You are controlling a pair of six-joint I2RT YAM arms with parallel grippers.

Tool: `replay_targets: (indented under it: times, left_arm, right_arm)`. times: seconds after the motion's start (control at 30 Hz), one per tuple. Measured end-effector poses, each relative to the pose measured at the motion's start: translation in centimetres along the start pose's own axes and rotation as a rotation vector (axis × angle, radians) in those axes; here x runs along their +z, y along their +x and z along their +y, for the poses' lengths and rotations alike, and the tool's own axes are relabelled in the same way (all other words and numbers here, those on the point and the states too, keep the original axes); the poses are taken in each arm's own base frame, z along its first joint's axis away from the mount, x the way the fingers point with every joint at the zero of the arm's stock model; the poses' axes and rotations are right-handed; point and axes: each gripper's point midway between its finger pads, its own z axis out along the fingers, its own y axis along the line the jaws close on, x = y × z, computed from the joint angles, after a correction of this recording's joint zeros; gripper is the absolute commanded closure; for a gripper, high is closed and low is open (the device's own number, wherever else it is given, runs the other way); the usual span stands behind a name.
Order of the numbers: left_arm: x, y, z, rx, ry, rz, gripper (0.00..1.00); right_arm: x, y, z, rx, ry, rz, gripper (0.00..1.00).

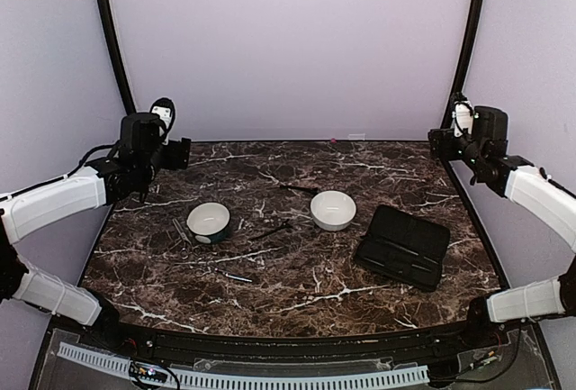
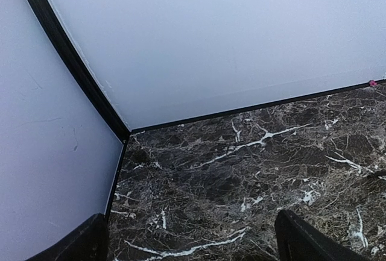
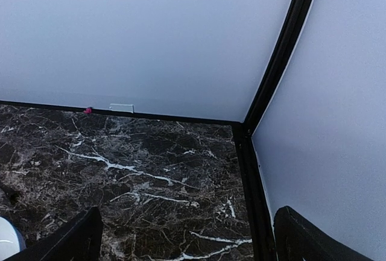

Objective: Sort the hair-cutting tools

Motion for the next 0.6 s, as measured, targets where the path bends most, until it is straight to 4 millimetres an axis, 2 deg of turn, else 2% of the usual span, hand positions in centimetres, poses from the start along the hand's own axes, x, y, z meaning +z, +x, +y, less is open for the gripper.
replay_targets:
  times: [0.13, 0.3, 0.47, 0.6]
  left_arm:
    - [1.1, 1.2, 1.4, -0.027, -0.001, 0.017, 0.05]
    - [2.2, 2.8, 2.2, -0.063, 0.034, 0.041, 0.09]
    - [2.7, 3.3, 2.2, -0.104, 0.099, 0.046, 0.12]
    - [2.8, 3.3, 1.6, -0.128, 0.166, 0.046, 0.14]
  right_arm:
    - [0.6, 3.1, -0.7, 0.004, -0.016, 0.051, 0.01]
    - [0.1, 5.8, -0.2, -0.061, -0.125, 0.112, 0.05]
    - [-2.4, 7.1, 2.2, -0.184, -0.31, 0.15, 0.11]
    - [-5.5, 7.8, 5.4, -0.296, -0.473, 0.149, 0.15]
